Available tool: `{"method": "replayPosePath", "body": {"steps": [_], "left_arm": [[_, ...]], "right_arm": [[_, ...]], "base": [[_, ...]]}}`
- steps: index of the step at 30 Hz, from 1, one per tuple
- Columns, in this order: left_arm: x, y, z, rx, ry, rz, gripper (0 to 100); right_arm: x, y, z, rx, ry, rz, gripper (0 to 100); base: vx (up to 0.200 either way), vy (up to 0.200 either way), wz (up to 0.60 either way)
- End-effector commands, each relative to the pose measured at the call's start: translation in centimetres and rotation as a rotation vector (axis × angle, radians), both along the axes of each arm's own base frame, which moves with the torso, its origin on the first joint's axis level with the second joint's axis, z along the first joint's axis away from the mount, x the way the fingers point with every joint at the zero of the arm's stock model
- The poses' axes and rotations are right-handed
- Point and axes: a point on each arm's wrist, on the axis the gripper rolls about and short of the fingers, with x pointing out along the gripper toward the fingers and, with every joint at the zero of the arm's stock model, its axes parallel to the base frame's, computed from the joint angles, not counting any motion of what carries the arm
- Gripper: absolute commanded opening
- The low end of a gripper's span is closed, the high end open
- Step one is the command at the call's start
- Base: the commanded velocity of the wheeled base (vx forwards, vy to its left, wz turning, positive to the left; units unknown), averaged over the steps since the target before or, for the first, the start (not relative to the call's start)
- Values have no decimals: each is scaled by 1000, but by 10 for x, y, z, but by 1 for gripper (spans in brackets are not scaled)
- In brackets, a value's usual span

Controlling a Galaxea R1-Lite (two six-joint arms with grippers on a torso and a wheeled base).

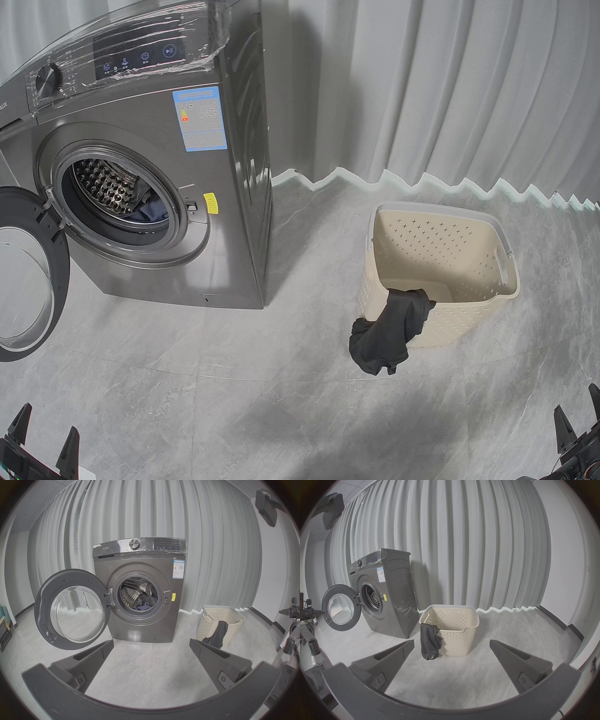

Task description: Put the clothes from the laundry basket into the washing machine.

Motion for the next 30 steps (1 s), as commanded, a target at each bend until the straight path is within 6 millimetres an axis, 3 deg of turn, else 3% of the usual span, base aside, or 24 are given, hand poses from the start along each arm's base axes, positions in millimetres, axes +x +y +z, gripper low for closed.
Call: {"method": "replayPosePath", "body": {"steps": [1, 11, 12, 13, 14, 16, 17, 22, 24, 30], "left_arm": [[0, 0, -5, 0, 3, 1, 100], [0, 0, -5, 0, 5, 2, 100], [0, 0, -5, -2, 3, 4, 100], [0, 0, -5, -2, 3, 4, 100], [0, 0, -5, -2, 3, 4, 100], [0, 0, -5, 1, 5, 2, 100], [0, 0, -5, 1, 5, 2, 100], [0, 0, -5, -2, 5, 4, 100], [0, 0, -5, -3, 3, 5, 100], [0, 0, -5, -3, 3, 5, 100]], "right_arm": [[1, 0, -5, 3, 11, -13, 100], [-1, 0, 2, -3, -44, -10, 100], [-8, 0, 31, 7, -199, -3, 100], [-10, 0, 39, 12, -237, -4, 100], [-15, 0, 70, 42, -326, 0, 100], [-3, 0, 100, 68, -269, 11, 100], [-2, 0, 101, 68, -262, 11, 100], [33, 2, 79, 66, 168, 132, 100], [46, 3, 75, 66, 261, 153, 100], [81, 10, 77, 38, 373, 212, 100]], "base": [[0, -200, 0], [0, 0, 0], [0, 0, 0], [0, 0, 0], [0, 0, 0], [0, 0, 0], [0, 0, 0], [0, 0, 0], [0, 0, 0], [0, -167, 0]]}}
